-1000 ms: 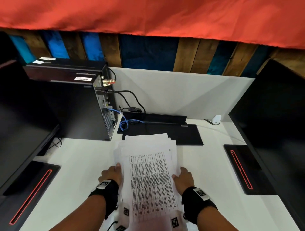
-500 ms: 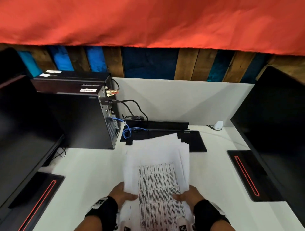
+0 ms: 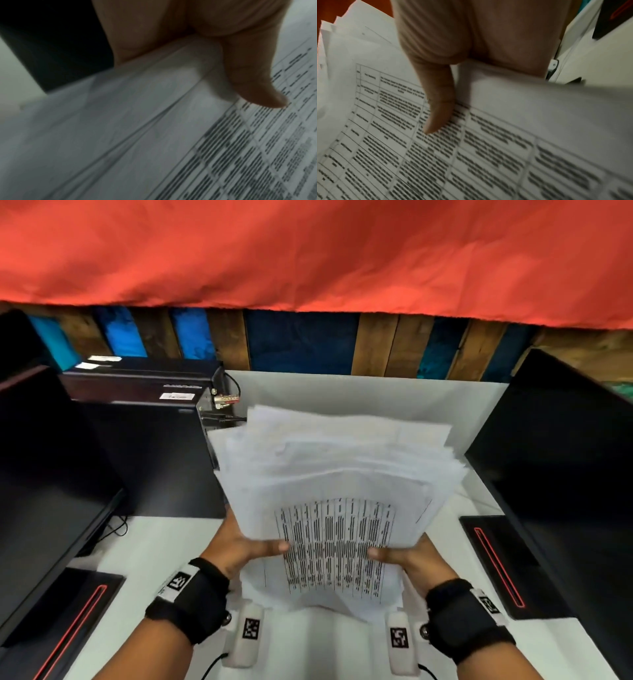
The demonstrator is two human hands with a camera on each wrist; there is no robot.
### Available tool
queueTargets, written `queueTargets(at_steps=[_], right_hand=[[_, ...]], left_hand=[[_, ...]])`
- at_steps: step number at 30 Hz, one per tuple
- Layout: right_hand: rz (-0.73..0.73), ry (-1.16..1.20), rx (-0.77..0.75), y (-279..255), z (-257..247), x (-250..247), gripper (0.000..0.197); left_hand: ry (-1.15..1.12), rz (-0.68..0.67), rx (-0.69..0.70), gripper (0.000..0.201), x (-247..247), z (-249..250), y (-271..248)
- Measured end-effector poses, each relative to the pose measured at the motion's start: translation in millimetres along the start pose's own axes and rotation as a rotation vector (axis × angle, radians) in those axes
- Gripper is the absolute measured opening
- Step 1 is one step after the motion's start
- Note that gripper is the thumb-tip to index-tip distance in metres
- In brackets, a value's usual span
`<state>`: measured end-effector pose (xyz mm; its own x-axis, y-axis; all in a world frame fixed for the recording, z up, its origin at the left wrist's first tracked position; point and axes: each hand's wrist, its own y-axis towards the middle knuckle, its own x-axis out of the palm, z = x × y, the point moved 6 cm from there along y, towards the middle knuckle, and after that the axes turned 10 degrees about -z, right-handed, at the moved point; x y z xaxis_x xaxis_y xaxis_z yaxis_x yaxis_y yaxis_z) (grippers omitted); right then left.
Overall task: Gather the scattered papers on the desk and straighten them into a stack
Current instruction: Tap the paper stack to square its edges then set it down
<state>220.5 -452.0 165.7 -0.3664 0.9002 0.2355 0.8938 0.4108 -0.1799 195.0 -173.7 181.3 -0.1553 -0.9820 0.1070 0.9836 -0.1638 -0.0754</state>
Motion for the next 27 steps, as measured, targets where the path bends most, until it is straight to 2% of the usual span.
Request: queueTargets(at_steps=[3, 8, 9, 11, 12, 15, 16, 19, 21, 25, 27], right_hand=[[0.028, -0.067, 0.000, -5.2, 1.2, -1.6, 0.056], [0.039, -0.033, -0.055, -2.5, -10.1, 4.1, 0.048], [0.047, -0.015, -0.085, -0.9, -14.5, 4.5, 0.053], [0.063, 0.004, -0.142, 1.2, -26.8, 4.5, 0.079], [0.079, 0.001, -0.170, 0.3, -34.2, 4.7, 0.083], [0.155, -0.040, -0.262, -6.3, -50.2, 7.6, 0.068], [0.203, -0.058, -0.299, -9.3, -52.7, 8.2, 0.072], [0.360, -0.124, -0.442, -20.6, -61.9, 11.2, 0.104], [0.420, -0.247, -0.545, -28.6, -72.5, 18.6, 0.109], [0.480, -0.707, -0.749, -42.5, -97.4, 38.9, 0.087], [0.500, -0.805, -0.778, -45.3, -105.2, 46.2, 0.068]], left_hand=[[-0.061, -0.073, -0.071, 0.101, 12.0, -15.4, -4.9], [-0.120, 0.047, 0.005, 0.085, 15.8, -10.1, -0.7], [-0.123, 0.067, 0.041, 0.082, 15.7, -3.2, 0.5], [-0.111, 0.088, 0.112, 0.077, 14.8, 13.8, 1.3], [-0.110, 0.092, 0.138, 0.075, 14.2, 21.1, 1.5], [-0.087, 0.097, 0.167, 0.078, 11.9, 29.2, 1.7], [-0.077, 0.103, 0.164, 0.082, 12.3, 29.1, 0.9], [-0.079, 0.130, 0.166, 0.091, 12.4, 27.9, -0.3], [-0.096, 0.118, 0.189, 0.090, 14.8, 32.6, -1.1], [-0.128, 0.115, 0.288, 0.086, 19.1, 56.2, -6.2], [-0.118, 0.152, 0.342, 0.080, 18.2, 71.2, -8.5]])
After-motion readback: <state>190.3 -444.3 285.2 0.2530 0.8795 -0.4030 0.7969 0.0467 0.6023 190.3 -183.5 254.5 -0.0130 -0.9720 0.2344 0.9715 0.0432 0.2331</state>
